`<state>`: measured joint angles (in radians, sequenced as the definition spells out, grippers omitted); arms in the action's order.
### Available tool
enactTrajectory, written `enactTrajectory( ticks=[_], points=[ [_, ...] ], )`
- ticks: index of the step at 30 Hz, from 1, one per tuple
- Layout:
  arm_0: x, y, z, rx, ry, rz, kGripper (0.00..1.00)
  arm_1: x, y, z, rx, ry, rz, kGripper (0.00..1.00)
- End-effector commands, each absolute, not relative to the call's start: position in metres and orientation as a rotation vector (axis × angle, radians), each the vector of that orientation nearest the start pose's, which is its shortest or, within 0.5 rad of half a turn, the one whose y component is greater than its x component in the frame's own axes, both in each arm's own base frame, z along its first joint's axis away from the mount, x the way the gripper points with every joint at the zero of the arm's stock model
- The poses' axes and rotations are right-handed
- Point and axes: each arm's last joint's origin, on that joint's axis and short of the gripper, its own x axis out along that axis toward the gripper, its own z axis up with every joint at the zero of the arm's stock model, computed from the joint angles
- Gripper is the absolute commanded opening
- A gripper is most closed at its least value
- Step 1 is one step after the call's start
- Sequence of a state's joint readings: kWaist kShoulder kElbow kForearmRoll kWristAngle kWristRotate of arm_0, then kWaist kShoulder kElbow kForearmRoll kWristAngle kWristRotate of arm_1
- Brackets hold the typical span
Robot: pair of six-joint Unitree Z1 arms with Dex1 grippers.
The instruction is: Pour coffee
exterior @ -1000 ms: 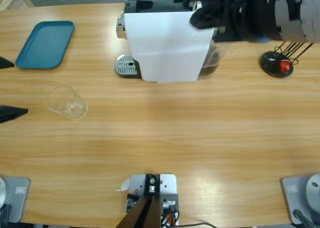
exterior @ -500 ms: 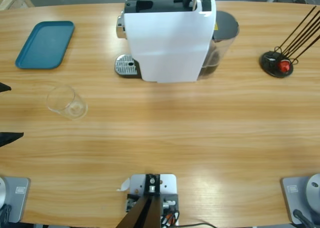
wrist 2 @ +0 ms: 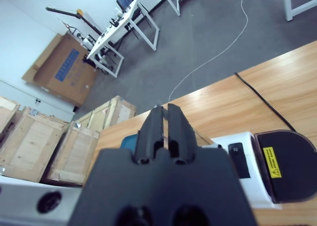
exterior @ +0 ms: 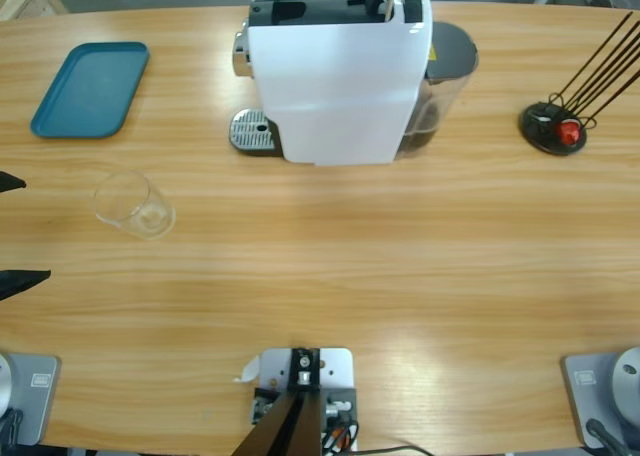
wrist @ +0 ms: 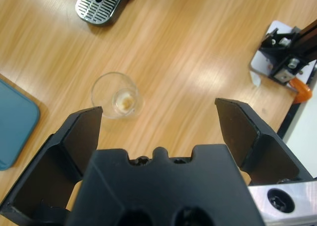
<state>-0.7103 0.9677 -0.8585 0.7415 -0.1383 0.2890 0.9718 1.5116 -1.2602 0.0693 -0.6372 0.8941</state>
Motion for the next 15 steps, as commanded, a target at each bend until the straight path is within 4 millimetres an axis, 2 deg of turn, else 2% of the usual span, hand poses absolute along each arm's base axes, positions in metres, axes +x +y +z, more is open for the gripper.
enactTrajectory(
  ticks=[1, 10, 15],
  points=[
    [0.071, -0.070, 0.326, 0.528, 0.732, -0.913, 0.996, 0.218, 0.263, 0.388, 0.594, 0.420, 0.207, 0.000],
    [0.073, -0.072, 0.326, 0.527, 0.730, -0.913, 0.996, 0.222, 0.272, 0.385, 0.603, 0.432, 0.235, 0.000],
    [0.073, -0.072, 0.325, 0.528, 0.731, -0.913, 0.996, 0.229, 0.299, 0.373, 0.578, 0.467, 0.255, 0.000]
  ],
)
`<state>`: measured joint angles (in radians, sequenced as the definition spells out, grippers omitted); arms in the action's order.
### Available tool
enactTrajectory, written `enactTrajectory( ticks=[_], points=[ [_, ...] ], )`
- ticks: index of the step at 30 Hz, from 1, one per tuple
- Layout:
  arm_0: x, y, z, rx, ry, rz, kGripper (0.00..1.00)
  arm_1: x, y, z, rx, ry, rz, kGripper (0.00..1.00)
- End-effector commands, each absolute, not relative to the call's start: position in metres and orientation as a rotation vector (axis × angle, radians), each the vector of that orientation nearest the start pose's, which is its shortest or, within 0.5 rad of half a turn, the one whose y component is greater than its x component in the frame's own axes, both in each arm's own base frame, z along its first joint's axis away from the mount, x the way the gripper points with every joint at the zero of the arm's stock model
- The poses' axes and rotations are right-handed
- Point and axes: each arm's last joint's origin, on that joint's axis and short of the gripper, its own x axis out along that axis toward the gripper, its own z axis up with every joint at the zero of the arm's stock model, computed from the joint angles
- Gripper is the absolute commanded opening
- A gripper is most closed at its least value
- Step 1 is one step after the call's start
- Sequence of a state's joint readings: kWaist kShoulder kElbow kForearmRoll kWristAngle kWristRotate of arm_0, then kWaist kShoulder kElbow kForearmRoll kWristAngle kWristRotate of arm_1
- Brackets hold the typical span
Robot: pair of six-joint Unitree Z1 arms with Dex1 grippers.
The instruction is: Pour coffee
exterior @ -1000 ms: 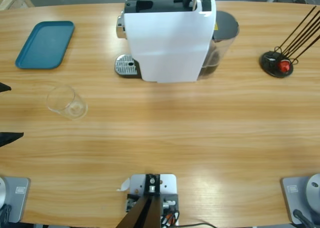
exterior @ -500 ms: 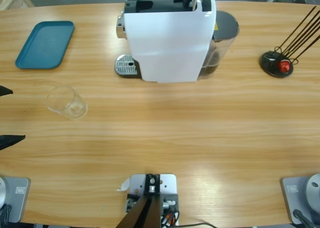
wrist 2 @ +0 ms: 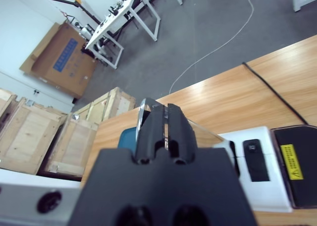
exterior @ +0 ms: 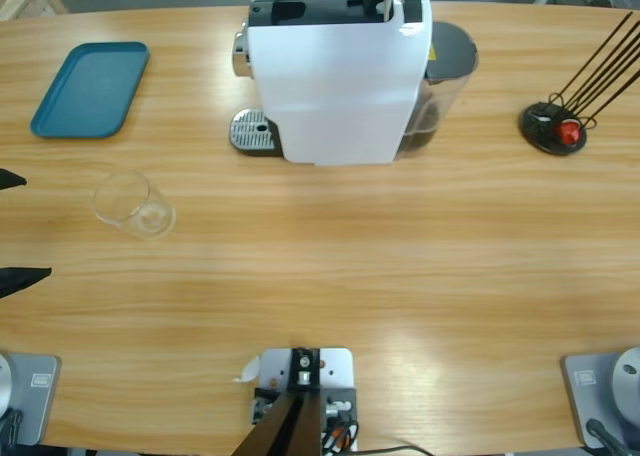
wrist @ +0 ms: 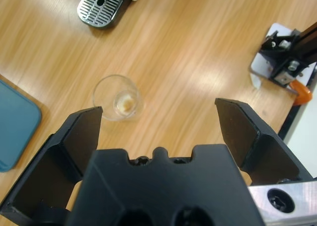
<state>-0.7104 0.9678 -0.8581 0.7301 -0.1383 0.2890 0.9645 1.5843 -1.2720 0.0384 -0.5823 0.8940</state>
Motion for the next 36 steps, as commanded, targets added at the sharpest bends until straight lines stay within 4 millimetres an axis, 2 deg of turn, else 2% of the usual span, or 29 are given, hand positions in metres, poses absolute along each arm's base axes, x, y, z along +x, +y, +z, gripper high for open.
enactTrajectory(
  ticks=[1, 4, 8, 13, 21, 29, 36],
  points=[
    [0.073, -0.072, 0.325, 0.527, 0.730, -0.913, 0.996, 0.229, 0.304, 0.367, 0.568, 0.481, 0.253, 0.000],
    [0.073, -0.071, 0.327, 0.527, 0.724, -0.913, 0.996, 0.232, 0.312, 0.352, 0.538, 0.517, 0.247, 0.000],
    [0.073, -0.072, 0.326, 0.527, 0.726, -0.913, 0.996, 0.236, 0.320, 0.343, 0.525, 0.537, 0.250, 0.000],
    [0.074, -0.073, 0.326, 0.526, 0.730, -0.915, 0.995, 0.229, 0.340, 0.339, 0.510, 0.551, 0.287, 0.000],
    [0.073, -0.072, 0.328, 0.519, 0.721, -0.920, 0.993, 0.226, 0.368, 0.316, 0.466, 0.586, 0.303, 0.000],
    [0.072, -0.072, 0.328, 0.515, 0.720, -0.928, 0.991, 0.229, 0.377, 0.294, 0.424, 0.615, 0.284, 0.000],
    [0.073, -0.073, 0.332, 0.513, 0.711, -0.927, 0.991, 0.231, 0.388, 0.263, 0.364, 0.660, 0.263, 0.000]
  ],
)
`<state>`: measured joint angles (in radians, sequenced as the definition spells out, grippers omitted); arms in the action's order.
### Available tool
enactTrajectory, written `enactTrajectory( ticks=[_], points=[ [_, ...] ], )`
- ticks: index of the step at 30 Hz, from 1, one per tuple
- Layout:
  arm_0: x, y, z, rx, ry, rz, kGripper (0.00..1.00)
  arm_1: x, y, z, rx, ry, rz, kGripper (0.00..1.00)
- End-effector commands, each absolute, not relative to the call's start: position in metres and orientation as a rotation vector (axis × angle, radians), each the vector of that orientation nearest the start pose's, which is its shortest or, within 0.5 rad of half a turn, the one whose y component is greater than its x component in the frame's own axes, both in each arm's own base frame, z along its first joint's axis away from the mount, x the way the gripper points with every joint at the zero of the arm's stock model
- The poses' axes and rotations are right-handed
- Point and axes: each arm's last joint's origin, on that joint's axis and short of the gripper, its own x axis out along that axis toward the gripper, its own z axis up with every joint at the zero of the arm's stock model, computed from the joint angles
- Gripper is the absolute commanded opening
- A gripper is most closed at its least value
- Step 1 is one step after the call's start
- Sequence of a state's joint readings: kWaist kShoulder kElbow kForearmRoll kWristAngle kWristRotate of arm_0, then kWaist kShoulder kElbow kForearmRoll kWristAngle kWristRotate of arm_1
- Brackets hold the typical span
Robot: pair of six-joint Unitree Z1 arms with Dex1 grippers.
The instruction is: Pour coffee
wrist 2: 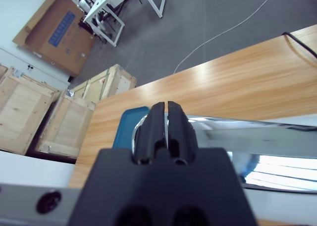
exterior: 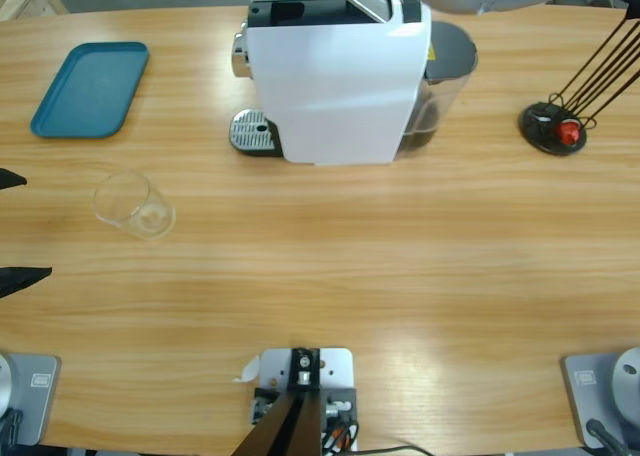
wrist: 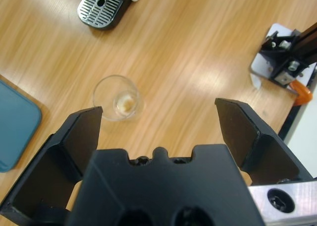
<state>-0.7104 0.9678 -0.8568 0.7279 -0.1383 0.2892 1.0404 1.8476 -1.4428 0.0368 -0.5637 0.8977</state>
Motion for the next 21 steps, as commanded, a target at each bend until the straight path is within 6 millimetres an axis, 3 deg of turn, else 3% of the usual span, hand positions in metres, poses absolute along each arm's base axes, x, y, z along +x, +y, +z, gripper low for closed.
enactTrajectory(
  ticks=[1, 9, 21],
  points=[
    [0.074, -0.074, 0.333, 0.513, 0.710, -0.927, 0.991, 0.231, 0.390, 0.259, 0.356, 0.666, 0.261, 0.000],
    [0.078, -0.077, 0.334, 0.514, 0.716, -0.928, 0.991, 0.230, 0.396, 0.232, 0.297, 0.717, 0.239, 0.000],
    [0.077, -0.076, 0.334, 0.513, 0.713, -0.929, 0.991, 0.224, 0.393, 0.221, 0.214, 0.778, 0.206, 0.000]
  ],
)
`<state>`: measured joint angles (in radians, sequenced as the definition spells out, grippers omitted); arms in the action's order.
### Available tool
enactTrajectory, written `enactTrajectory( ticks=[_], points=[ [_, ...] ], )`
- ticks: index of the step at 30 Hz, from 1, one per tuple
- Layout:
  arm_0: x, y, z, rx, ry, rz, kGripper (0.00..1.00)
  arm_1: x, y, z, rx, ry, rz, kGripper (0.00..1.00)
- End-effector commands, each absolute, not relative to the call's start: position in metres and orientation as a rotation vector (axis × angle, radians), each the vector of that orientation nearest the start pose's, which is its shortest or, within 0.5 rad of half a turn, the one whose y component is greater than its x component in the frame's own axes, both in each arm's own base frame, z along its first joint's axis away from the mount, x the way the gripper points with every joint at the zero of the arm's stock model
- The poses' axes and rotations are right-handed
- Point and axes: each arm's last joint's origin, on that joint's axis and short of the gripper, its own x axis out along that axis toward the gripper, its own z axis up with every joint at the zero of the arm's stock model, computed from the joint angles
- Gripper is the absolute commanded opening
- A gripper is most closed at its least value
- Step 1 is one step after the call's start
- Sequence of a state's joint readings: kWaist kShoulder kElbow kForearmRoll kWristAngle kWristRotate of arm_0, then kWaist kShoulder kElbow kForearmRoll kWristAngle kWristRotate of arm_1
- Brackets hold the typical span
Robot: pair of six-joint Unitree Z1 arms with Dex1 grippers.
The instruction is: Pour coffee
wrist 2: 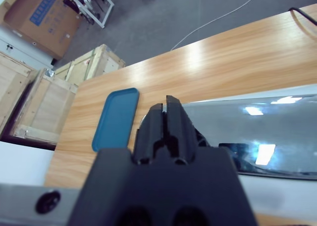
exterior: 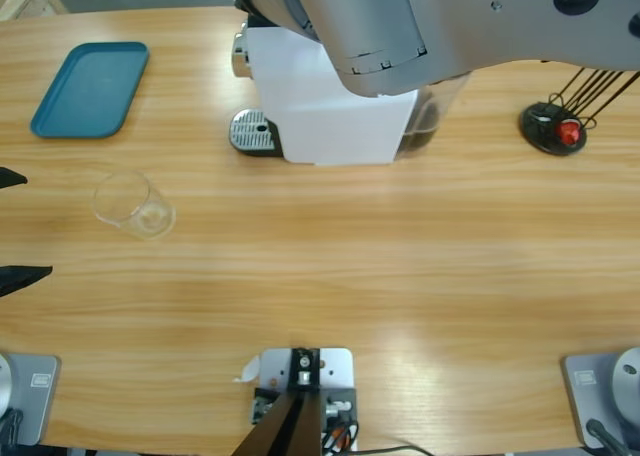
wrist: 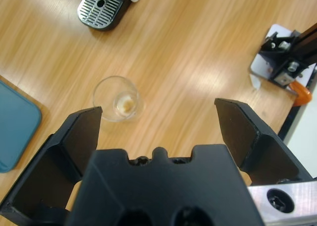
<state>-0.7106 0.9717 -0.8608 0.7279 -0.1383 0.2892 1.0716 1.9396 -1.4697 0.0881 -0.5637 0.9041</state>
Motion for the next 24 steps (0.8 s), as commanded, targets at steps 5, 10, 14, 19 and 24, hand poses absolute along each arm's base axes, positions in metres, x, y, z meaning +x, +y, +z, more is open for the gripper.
enactTrajectory(
  ticks=[5, 10, 14, 19, 24],
  points=[
    [0.077, -0.077, 0.334, 0.513, 0.715, -0.929, 0.991, 0.223, 0.393, 0.209, 0.174, 0.818, 0.195, 0.000],
    [0.077, -0.076, 0.334, 0.514, 0.715, -0.928, 0.991, 0.225, 0.398, 0.197, 0.134, 0.866, 0.181, 0.000],
    [0.077, -0.076, 0.334, 0.514, 0.714, -0.928, 0.991, 0.225, 0.399, 0.195, 0.113, 0.885, 0.165, 0.000],
    [0.077, -0.076, 0.335, 0.513, 0.711, -0.927, 0.991, 0.223, 0.395, 0.215, 0.083, 0.818, 0.147, 0.000],
    [0.079, -0.078, 0.342, 0.504, 0.681, -0.923, 0.991, 0.208, 0.386, 0.296, 0.050, 0.661, 0.276, 1.000]
  ],
)
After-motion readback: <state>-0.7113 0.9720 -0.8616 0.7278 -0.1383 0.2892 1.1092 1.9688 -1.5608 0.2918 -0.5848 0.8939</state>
